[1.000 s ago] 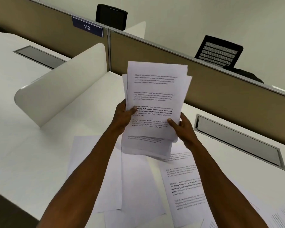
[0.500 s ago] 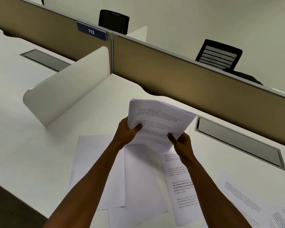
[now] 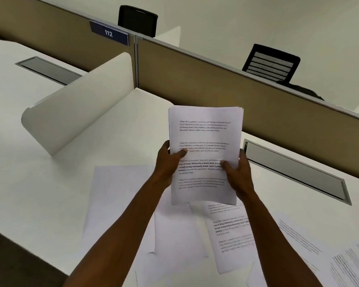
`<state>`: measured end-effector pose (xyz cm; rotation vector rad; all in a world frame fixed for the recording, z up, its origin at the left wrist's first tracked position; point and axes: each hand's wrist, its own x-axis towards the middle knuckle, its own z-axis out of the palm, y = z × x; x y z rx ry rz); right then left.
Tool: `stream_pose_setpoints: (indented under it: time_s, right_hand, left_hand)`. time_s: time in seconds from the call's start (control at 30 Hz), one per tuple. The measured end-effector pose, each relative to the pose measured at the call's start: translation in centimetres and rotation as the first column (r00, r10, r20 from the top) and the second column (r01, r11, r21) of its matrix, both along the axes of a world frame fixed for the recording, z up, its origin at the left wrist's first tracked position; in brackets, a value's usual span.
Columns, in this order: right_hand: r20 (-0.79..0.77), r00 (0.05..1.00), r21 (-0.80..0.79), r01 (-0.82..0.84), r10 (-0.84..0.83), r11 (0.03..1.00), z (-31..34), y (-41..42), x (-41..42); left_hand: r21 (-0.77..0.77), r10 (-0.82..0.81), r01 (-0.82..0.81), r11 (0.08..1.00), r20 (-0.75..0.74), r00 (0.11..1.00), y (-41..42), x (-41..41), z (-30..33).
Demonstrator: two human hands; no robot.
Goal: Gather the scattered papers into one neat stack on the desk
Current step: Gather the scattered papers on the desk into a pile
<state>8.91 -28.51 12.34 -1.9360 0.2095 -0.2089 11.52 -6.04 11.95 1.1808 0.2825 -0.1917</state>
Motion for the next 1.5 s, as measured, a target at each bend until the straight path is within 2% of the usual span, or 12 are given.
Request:
stream_pose_setpoints:
  time_s: [0.13, 0.27, 0.37, 0.47, 0.53, 0.67, 0.83, 0.93, 1.2, 1.3, 1.4, 1.5]
  right_hand:
    - [-0.212, 0.977, 0.003, -0.001, 0.001, 1.0, -0.3, -4.6, -1.8]
    - [-0.408, 0.912, -0.14, -0.03, -0.03, 0.99, -2.2, -8.1, -5.0]
    - [-0.482, 0.874, -0.272, -0.081, -0.063, 0.959, -4.5, -9.2, -6.6]
    - [-0.485, 0.86, -0.424, -0.072, -0.16, 0.903, -6.3, -9.8, -7.9]
    - [-0.477, 0.853, -0.491, -0.06, -0.211, 0.869, -7.1, -10.1, -8.9]
    - [-0.446, 0.86, -0.593, -0.077, -0.248, 0.801, -8.0, -10.1, -10.1]
    - [-0.439, 0.86, -0.637, -0.095, -0.259, 0.765, -7.9, -9.0, -10.1]
    - [-0.436, 0.859, -0.628, -0.079, -0.266, 0.774, -8.0, -8.7, -10.1]
    - [-0.38, 0.867, -0.566, 0.058, -0.323, 0.822, -8.2, -8.6, -10.4]
    - [-0.36, 0.844, -0.36, 0.268, -0.399, 0.893, -8.3, -8.4, -10.5]
    - [-0.435, 0.77, -0.068, 0.49, -0.468, 0.869, -8.4, -8.8, -10.6]
    - [-0.499, 0.775, 0.073, 0.484, -0.389, 0.872, -8.7, -9.2, -10.2]
  left_hand:
    - [-0.139, -0.101, 0.079, 0.987, -0.157, 0.982, -3.2, -2.3, -0.9]
    - [-0.167, -0.229, 0.187, 0.968, -0.283, 0.931, -7.6, -6.9, -3.7]
    - [-0.144, -0.301, 0.266, 0.953, -0.366, 0.88, -9.8, -9.6, -5.1]
    - [0.07, -0.275, 0.343, 0.937, -0.459, 0.845, -11.9, -11.0, -5.5]
    - [0.146, -0.265, 0.367, 0.919, -0.46, 0.847, -13.2, -11.6, -5.2]
    - [0.173, -0.237, 0.343, 0.923, -0.446, 0.863, -14.4, -11.7, -4.6]
    - [0.018, -0.161, 0.186, 0.982, -0.427, 0.89, -14.0, -10.5, -5.2]
    - [-0.044, -0.163, 0.159, 0.986, -0.388, 0.907, -13.1, -9.7, -5.4]
    - [0.165, -0.332, 0.358, 0.919, -0.165, 0.929, -11.9, -8.9, -5.8]
    - [0.215, -0.395, 0.415, 0.884, -0.133, 0.909, -11.4, -8.1, -5.8]
    - [0.226, -0.388, 0.412, 0.883, -0.145, 0.91, -10.9, -7.6, -6.1]
    - [0.212, -0.381, 0.411, 0.887, -0.169, 0.909, -9.8, -7.2, -6.7]
